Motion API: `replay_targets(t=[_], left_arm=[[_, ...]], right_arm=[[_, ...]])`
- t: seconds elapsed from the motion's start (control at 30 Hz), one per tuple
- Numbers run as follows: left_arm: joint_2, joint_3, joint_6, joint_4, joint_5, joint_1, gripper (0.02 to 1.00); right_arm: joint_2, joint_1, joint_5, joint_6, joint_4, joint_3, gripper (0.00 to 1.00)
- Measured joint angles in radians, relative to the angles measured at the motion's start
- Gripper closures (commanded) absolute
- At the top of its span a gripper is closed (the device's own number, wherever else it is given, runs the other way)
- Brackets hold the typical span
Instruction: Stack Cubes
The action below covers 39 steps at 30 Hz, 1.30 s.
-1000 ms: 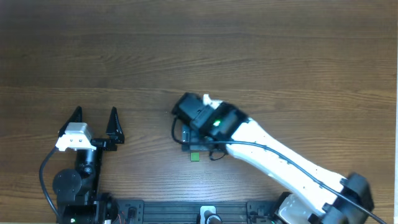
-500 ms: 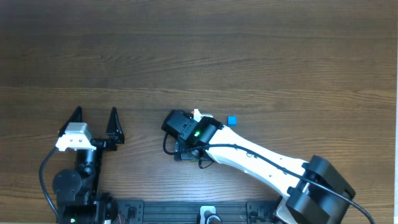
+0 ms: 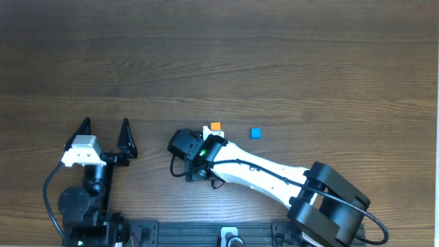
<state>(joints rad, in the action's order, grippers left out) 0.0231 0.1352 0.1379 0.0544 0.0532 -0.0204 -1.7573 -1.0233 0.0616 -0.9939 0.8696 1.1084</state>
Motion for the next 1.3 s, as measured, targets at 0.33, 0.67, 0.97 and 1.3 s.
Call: replay_targets(t=[0.33,0.67,0.97,1.3], left_arm=[[0.000,0.000,0.000,0.000,0.000,0.000,0.112],[0.000,0.000,0.000,0.000,0.000,0.000,0.112],[0.000,0.000,0.000,0.000,0.000,0.000,0.112],[0.000,0.000,0.000,0.000,0.000,0.000,0.112]], right_arm=[[-0.047,0.003,0.006,0.003,-0.019,-0.007,0.058],[-0.048,0.029,0.001,0.003,-0.085,-0.054,0.137],[-0.048,0.033,-0.002,0.003,-0.097,-0.060,0.428],[-0.048,0.033,-0.010,0.004,-0.097,-0.060,0.586]])
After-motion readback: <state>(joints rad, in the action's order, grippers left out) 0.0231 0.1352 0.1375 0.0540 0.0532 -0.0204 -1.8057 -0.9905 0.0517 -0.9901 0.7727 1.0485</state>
